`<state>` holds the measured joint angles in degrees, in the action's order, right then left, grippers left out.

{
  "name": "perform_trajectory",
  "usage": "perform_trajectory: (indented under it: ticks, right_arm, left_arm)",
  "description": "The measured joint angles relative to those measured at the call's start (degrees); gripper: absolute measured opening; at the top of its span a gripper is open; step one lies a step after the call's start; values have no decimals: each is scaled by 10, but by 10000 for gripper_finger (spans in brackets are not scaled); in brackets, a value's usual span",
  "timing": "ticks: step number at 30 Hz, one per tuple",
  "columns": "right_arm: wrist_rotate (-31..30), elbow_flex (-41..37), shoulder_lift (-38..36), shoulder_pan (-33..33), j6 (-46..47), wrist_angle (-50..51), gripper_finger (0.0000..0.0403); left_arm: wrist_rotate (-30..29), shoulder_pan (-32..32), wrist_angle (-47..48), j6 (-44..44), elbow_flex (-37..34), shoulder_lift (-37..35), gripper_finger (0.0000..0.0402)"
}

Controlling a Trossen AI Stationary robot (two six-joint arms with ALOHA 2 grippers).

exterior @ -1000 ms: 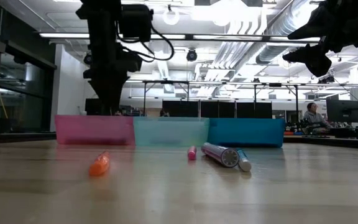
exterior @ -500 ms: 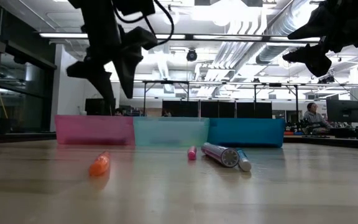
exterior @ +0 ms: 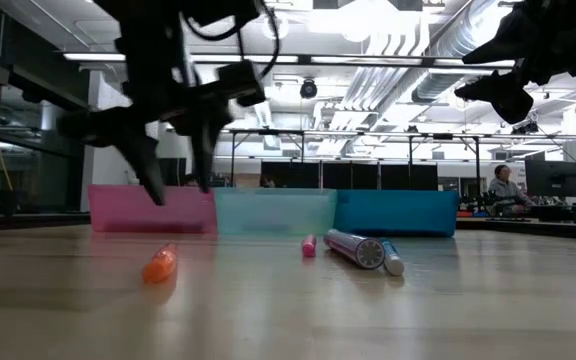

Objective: Pick & Place Markers
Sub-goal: Put the orange pen into the green bin

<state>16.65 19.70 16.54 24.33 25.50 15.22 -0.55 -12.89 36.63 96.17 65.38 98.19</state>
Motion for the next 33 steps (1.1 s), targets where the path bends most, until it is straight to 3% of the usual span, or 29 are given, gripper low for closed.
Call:
perform_trajectory:
  ticks: [15, 33]
  right_arm:
    - [0, 0, 0, 0, 0, 0, 250]
    - [0, 0, -1, 0, 0, 0, 250]
  left_arm:
    - [12, -53, 80, 51, 168, 138, 198]
    - [-15, -117, 124, 210, 175, 153, 198]
